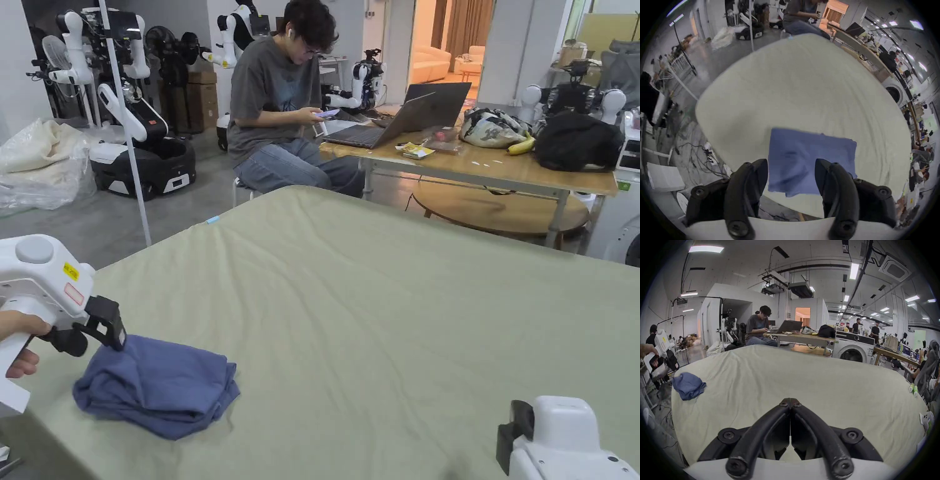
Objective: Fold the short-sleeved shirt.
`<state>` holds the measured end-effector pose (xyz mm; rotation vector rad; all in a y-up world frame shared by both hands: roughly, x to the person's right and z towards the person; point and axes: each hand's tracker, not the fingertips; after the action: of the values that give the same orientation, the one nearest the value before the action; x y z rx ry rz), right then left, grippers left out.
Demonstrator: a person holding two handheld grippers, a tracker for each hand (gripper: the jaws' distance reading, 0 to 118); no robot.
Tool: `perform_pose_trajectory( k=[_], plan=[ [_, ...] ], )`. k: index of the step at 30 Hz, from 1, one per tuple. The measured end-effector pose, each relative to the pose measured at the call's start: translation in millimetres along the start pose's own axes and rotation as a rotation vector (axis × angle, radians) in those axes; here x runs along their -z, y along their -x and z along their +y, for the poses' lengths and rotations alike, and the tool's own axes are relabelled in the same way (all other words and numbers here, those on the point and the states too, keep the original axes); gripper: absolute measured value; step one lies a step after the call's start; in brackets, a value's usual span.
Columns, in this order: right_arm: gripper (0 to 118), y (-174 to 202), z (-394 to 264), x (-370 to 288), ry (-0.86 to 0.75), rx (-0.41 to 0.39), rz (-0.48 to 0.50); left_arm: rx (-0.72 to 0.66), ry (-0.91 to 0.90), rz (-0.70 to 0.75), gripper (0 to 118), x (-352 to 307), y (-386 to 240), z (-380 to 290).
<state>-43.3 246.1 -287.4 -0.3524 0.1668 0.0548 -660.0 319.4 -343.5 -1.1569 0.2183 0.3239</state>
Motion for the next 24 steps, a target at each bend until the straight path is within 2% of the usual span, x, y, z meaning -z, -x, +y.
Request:
perform_pose_trajectory(
  k=[4, 10, 17, 24],
  plan=[
    [0, 9, 3, -2, -0.004, -0.007, 0.022, 0.014, -0.135, 0.045, 61, -18, 1, 4],
    [0, 12, 4, -6, -0.012, -0.013, 0.038, 0.095, -0.196, -0.152, 61, 5, -32, -10],
    [0, -4, 3, -12, -0.002, -0.008, 0.015, 0.183, -0.395, -0.309, 61, 25, -132, -90],
    [0, -40, -5, -26, 0.010, 0.018, -0.046, 0.385, -0.611, -0.230, 61, 42, -250, -161]
  ],
)
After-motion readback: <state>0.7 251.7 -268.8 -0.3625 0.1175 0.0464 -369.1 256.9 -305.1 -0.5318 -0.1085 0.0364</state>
